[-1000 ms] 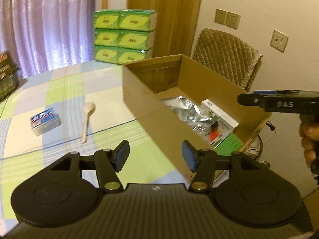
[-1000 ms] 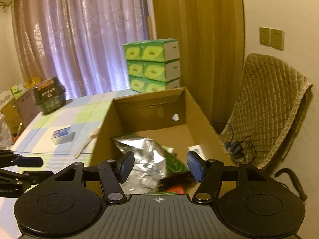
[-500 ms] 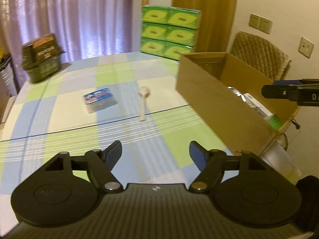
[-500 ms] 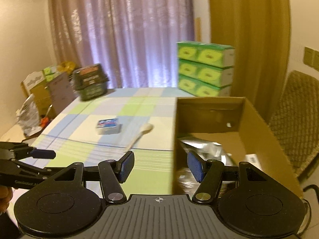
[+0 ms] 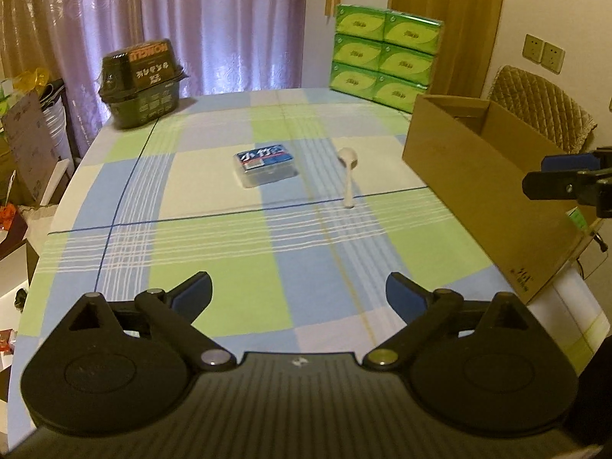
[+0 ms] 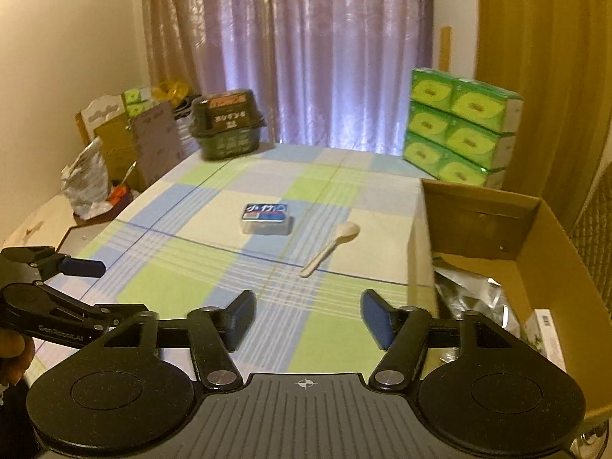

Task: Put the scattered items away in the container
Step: 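Move both grippers back toward the toothpick box and white spoon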

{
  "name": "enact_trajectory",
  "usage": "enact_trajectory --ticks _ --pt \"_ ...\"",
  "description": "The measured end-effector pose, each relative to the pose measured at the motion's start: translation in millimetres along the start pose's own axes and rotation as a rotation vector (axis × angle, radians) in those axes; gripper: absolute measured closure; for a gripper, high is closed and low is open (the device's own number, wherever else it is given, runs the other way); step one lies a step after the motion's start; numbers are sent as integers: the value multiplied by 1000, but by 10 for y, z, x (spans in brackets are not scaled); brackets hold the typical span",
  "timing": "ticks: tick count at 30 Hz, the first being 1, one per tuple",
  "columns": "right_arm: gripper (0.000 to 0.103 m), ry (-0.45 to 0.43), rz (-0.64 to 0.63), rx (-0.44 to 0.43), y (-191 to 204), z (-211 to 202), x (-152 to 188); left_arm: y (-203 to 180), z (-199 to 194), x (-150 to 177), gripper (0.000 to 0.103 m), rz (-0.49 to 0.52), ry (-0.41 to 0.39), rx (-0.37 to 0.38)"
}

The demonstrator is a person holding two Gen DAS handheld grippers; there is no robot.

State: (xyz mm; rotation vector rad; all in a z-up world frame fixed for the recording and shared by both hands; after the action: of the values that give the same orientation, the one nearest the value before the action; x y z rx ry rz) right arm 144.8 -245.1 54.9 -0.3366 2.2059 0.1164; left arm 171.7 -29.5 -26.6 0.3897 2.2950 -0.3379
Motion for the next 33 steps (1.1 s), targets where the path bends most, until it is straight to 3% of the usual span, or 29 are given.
enact_trajectory --ticks 2,22,33 --pt "3 -9 -14 0 58 39 -1 51 20 19 6 -1 8 -5" --pt "3 135 -38 -35 267 979 7 556 590 -29 2 49 68 6" --pt "4 171 61 12 73 1741 -243 782 1154 -417 2 114 37 32"
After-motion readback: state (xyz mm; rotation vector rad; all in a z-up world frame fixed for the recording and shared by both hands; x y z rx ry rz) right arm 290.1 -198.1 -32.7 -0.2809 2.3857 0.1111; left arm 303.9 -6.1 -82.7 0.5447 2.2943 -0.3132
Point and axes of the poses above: each gripper's, at about its wrist camera, not at the fingertips, and z roughly the way its jaws point, y to its left, x to its underside, the point moved 4 cm from there along z, roughly the way its jaws point, and after that the axes turned 7 degrees about x, right-handed, at the moved point
